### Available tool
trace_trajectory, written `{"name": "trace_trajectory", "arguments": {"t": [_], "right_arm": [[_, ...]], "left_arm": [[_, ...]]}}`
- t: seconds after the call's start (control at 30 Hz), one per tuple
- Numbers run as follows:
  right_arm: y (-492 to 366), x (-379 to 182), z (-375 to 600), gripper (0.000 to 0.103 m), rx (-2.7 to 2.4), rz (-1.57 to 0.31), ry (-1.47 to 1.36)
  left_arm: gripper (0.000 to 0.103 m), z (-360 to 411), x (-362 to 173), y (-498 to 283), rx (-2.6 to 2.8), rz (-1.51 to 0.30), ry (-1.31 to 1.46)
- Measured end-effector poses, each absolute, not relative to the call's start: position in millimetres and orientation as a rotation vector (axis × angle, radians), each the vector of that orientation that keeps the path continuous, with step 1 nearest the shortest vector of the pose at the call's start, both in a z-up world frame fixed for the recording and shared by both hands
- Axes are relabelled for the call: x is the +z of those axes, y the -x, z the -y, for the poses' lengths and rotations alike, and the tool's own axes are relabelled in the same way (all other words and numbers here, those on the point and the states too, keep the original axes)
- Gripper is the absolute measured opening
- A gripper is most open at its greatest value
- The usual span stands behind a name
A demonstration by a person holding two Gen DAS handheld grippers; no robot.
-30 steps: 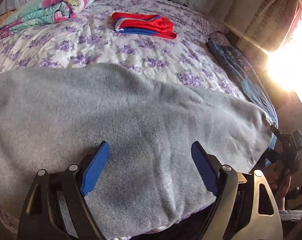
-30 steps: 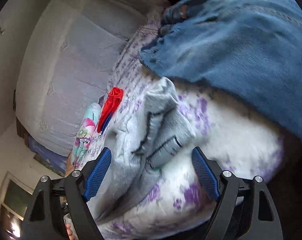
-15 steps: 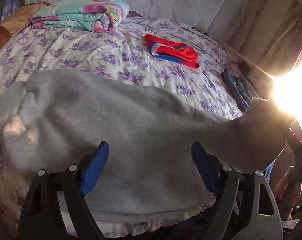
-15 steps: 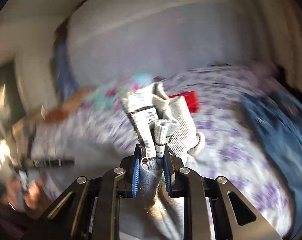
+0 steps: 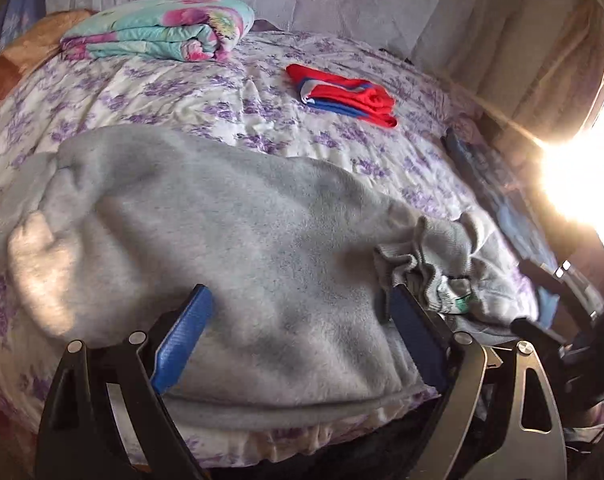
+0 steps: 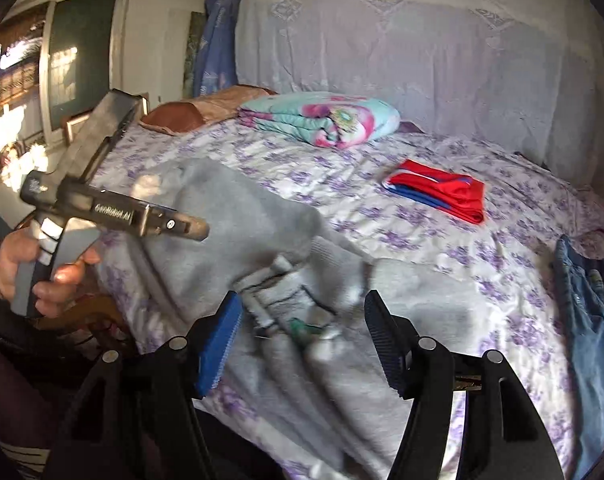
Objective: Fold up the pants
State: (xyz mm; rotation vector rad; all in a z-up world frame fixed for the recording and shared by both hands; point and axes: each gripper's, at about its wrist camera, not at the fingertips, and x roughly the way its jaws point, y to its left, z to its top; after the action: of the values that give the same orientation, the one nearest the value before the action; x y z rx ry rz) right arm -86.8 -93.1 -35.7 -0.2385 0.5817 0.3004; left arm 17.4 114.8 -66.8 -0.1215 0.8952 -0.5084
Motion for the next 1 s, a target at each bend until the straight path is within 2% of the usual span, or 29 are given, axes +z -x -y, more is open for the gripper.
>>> {"name": "trace_trajectory", "arguments": {"t": [0.07,0.23,0.27,0.33,0.5,0.63,0.77,0.87,0.93,0.97,1.0], "right_arm": [[71.8,-42.2,89.6,0.061,0.295,-0.619,0.274],[48.1,-81.1,75.1,0.045,0.272,-0.740,0.381],[47.0,-81.3,79.1,0.031,0.276,-0.743,0.351],[43.4,-70.6,94.9,0.013,0.301,-0.763,0.252],[48.5,-35.4,116.6,0.011,0.374,-0.684,0.105],[53.7,-14.2,91.3,0.011,0.461,-0.625,0.134],[30.6,-79.1,52.4,0.011,0.494,-0.809,0.262],[24.1,-91.5,56.7,0.011,0.500,-0.814,0.210],[24.2,-87.0,60.0,0.017,0.512,-0.804,0.188],[25.9,-87.1,58.6,0.027,0.522,-0.800,0.202],[30.4,-87.7,55.4,0.042,0.532,-0.789,0.226]], "left_arm": [[0.088,-106.0,-71.5,-18.2,-0.498,-0.900,0.097],[0.088,-111.8,-74.7,-14.7,-0.500,-0.904,0.101],[0.088,-116.4,-74.6,-13.7,-0.500,-0.905,0.109],[0.088,-120.9,-75.2,-13.7,-0.503,-0.906,0.118],[0.089,-119.2,-79.5,-15.1,-0.497,-0.902,0.108],[0.092,-116.0,-79.4,-15.2,-0.484,-0.897,0.099],[0.092,-122.3,-78.9,-16.6,-0.489,-0.903,0.134],[0.092,-127.7,-74.0,-10.8,-0.471,-0.898,0.118],[0.092,-139.3,-66.0,-3.4,-0.451,-0.879,0.115],[0.092,-151.4,-60.3,1.6,-0.437,-0.867,0.133],[0.092,-165.3,-55.7,5.5,-0.422,-0.858,0.160]]}}
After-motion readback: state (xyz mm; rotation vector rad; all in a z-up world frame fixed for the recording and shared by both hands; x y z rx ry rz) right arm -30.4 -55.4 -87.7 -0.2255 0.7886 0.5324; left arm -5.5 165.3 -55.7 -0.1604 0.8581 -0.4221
